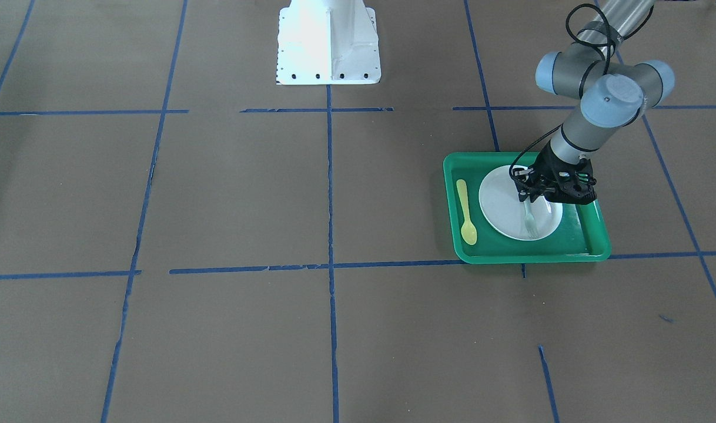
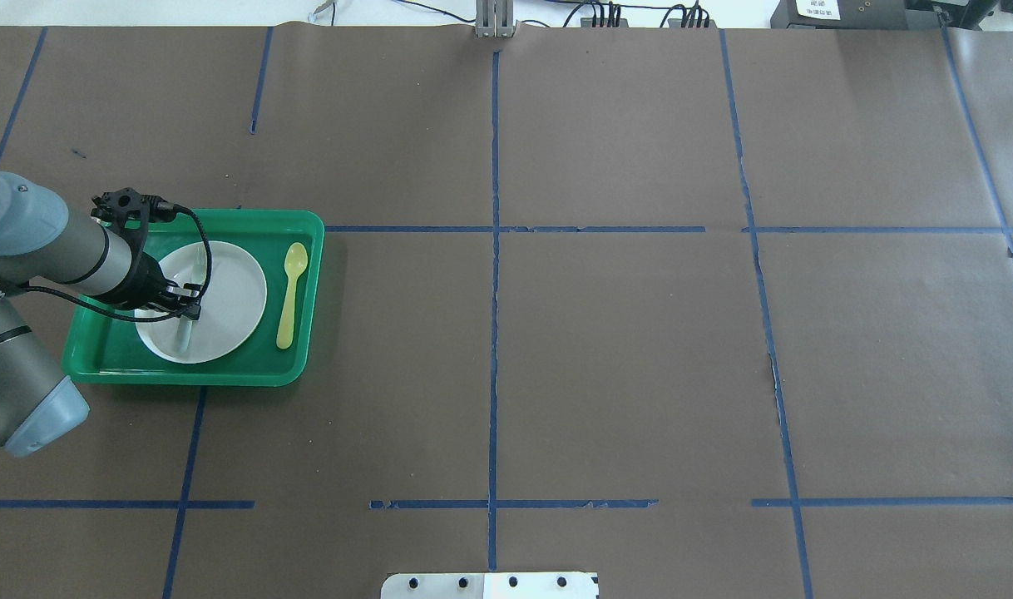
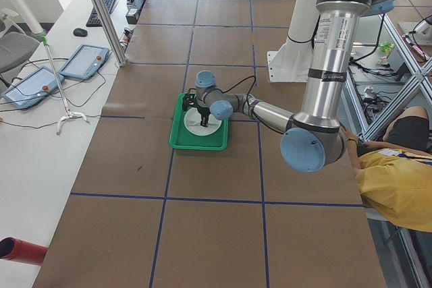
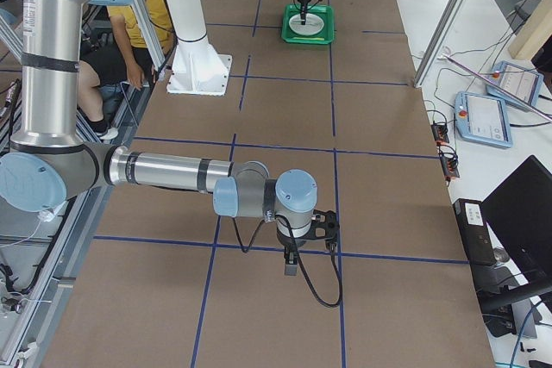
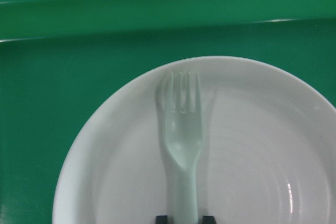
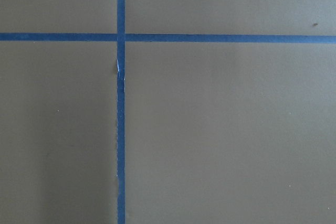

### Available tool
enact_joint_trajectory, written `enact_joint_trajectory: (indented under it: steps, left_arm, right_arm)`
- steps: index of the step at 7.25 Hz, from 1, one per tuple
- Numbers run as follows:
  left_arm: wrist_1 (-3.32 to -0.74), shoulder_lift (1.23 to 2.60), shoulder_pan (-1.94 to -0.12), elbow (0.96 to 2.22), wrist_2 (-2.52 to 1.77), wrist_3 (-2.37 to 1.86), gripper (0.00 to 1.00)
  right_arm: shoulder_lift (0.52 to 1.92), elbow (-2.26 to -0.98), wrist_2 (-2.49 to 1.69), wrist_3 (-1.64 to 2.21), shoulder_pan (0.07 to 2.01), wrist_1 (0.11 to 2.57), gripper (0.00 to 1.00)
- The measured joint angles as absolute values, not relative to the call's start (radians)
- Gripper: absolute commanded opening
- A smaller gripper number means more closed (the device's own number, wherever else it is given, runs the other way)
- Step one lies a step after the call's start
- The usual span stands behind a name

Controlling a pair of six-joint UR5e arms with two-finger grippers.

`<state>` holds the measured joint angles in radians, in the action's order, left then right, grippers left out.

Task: Place fork
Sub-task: 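Lower the left gripper and close it on the fork handle, then lift the fork off the plate and carry it toward the tray edge, then lower the fork onto the tray beside the plate and open the left gripper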

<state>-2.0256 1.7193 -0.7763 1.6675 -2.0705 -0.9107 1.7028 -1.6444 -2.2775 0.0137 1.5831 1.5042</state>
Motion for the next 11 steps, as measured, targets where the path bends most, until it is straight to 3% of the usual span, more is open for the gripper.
enact_joint_trajectory:
  steps: [5,11]
  left_arm:
    - [-1.923,1.71,-0.903,1.744,-2.205,-0.918,0.0]
    - [-2.132,1.633,-0.954,1.615,-2.214,-0.946,0.0]
  right_arm:
    - [1.703,-1.644,-2.277,0.013,1.583,1.505,1.0]
    - [1.703,-1.644,-2.277,0.013,1.583,1.505,1.0]
